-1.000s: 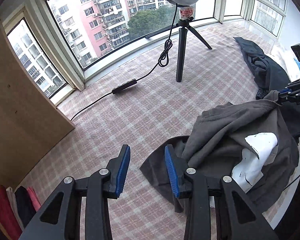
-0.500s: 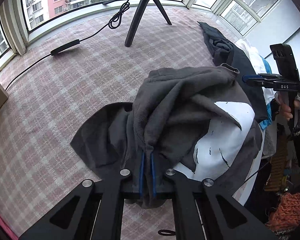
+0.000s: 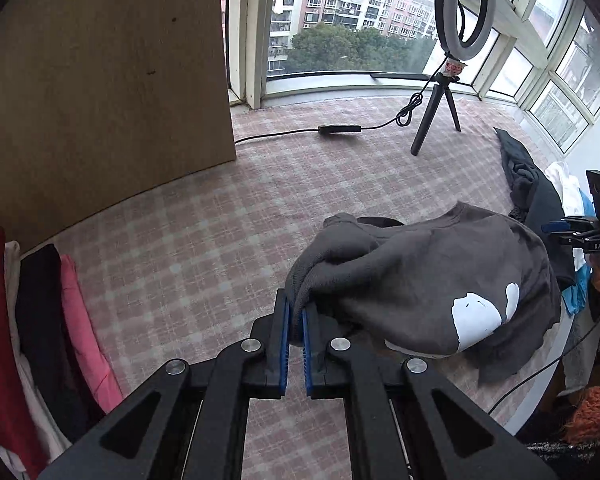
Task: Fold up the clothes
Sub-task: 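Raise the grey sweatshirt with both tools and shake it out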
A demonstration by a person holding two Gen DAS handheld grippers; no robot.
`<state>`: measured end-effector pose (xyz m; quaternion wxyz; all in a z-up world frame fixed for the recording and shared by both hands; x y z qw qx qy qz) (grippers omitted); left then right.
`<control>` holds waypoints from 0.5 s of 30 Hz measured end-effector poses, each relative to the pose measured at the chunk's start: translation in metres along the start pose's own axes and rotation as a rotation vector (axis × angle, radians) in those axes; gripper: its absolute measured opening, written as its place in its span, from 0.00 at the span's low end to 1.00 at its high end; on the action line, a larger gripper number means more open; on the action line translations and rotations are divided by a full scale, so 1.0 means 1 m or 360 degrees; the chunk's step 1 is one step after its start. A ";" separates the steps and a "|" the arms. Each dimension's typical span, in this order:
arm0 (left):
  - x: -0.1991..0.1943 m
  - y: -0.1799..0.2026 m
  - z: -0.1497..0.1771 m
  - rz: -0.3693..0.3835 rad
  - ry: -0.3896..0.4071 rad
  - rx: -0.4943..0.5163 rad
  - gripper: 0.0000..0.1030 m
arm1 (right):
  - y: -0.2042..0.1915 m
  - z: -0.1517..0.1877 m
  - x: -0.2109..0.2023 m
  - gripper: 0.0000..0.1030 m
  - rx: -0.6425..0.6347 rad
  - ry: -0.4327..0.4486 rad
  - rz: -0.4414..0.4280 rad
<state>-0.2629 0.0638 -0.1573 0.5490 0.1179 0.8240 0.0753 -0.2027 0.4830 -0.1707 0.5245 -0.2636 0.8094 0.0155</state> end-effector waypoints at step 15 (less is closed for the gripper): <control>0.000 -0.015 0.018 -0.0001 0.0027 -0.0079 0.05 | -0.058 -0.039 0.021 0.49 -0.0112 0.0010 -0.0337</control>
Point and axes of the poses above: each gripper's, at about its wrist camera, not at the fingertips, and x roughly the way its jaws point, y to its right, z to its underside, the point moved 4 cm from there along x, roughly the way its jaws point, and after that the axes turned 14 degrees about -x, right-handed, at the moved point
